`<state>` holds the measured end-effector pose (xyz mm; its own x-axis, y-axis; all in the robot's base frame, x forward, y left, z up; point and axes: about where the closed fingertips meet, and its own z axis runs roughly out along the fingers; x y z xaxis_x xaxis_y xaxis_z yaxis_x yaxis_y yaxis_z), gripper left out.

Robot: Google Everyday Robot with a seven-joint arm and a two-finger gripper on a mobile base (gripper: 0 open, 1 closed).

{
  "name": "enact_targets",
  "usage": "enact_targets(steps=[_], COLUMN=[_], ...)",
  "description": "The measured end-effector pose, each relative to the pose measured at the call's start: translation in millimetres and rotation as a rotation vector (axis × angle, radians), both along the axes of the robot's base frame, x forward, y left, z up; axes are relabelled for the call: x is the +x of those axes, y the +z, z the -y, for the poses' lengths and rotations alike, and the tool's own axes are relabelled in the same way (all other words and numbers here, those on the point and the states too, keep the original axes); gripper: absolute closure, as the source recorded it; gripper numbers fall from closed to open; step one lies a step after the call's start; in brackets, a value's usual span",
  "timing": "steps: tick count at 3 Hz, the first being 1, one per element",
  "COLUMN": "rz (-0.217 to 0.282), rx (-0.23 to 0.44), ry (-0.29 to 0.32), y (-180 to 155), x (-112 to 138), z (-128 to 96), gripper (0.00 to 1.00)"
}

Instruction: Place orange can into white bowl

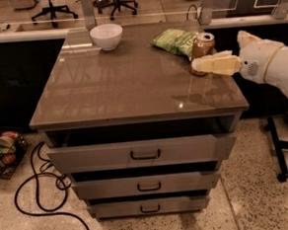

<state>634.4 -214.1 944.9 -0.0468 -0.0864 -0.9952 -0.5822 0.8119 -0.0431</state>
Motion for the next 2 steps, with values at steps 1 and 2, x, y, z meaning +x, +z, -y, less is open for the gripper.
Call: enact_targets(steps=[1,2], rz=[0.016,0.004], rx=[0.084,0.084], ry=[0.009,0.018], y=[-10,-17], x=[30,45], z=[-14,-24], gripper=[0.00,0.00])
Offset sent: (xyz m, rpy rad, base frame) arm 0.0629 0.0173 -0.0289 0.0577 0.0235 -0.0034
